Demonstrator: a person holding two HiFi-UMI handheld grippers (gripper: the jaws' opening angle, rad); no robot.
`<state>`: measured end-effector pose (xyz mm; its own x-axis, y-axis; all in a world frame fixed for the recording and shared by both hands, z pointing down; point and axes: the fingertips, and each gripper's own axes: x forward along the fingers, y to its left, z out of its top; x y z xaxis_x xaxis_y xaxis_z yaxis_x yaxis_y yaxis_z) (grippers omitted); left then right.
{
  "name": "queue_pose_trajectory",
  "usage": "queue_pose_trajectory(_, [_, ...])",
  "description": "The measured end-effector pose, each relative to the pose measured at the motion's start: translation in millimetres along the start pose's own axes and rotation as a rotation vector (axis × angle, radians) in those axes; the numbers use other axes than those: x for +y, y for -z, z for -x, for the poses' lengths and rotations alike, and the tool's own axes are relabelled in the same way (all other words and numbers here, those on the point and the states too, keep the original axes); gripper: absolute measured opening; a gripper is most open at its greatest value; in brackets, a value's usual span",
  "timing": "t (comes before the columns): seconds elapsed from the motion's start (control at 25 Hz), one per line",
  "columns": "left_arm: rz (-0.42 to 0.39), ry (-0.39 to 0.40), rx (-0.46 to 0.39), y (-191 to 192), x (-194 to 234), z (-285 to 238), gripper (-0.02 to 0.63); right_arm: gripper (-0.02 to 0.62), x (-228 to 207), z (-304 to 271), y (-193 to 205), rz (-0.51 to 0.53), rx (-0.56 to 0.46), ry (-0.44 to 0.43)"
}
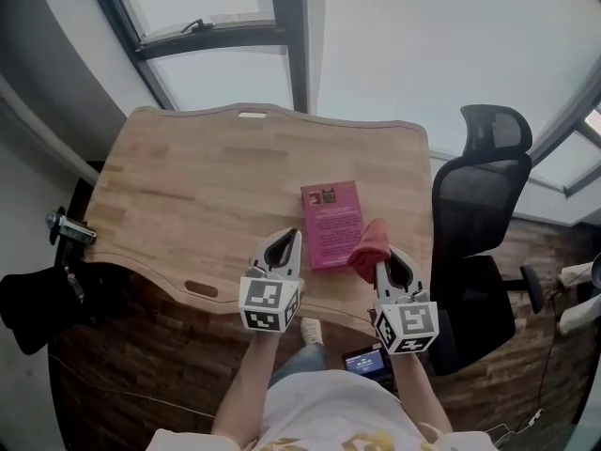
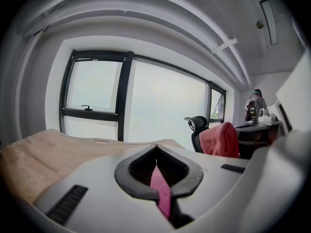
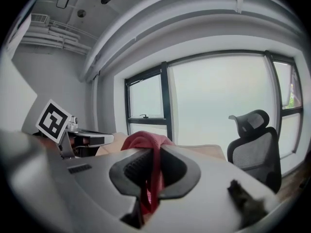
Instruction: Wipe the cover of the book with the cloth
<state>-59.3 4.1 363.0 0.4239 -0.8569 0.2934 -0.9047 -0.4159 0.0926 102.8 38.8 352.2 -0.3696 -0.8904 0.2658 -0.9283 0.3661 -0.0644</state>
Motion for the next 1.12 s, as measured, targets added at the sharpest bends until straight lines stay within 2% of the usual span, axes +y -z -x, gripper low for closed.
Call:
queue_pose_trajectory(0.16, [-0.029,0.015,0.017,-3,24,-29,0.012,0.041,-6,-28,0,-0.008,0.022,0.024])
queue_pose_trajectory(0.24, [0.002,0.048,0.032,0,32,-40,0.012,0.041,-8,-39,0,-0.012,0.025,0.038])
queue_pose_trajectory(0.4, [0.115,0.094,0.024,-2,50,-59,0.012,0.041,-20,-54,0,-0.031,0.024,0.069])
queue_pose_trajectory(0.48, [0.125,0.100,0.031,-3,55,-64,0.011,0.041,-22,-55,-2,-0.065,0.015,0.065])
queue_pose_trajectory(0.56, [0.118,0.099,0.023,-6,57,-65,0.012,0.041,-18,-55,-8,-0.080,-0.003,0.049])
queue_pose_trajectory(0.64, [0.147,0.118,0.020,-8,58,-67,0.012,0.041,-15,-54,-14,-0.053,-0.011,0.041])
queue_pose_trajectory(0.8, [0.163,0.128,0.041,-4,54,-70,0.012,0.041,-16,-49,-16,-0.027,-0.012,0.053])
queue_pose_trajectory(0.96, [0.211,0.175,0.046,0,47,-71,0.011,0.041,-22,-48,-15,-0.040,-0.020,0.067])
queue_pose_trajectory(1.12, [0.181,0.145,0.032,1,48,-73,0.011,0.041,-21,-56,-8,-0.054,-0.003,0.033])
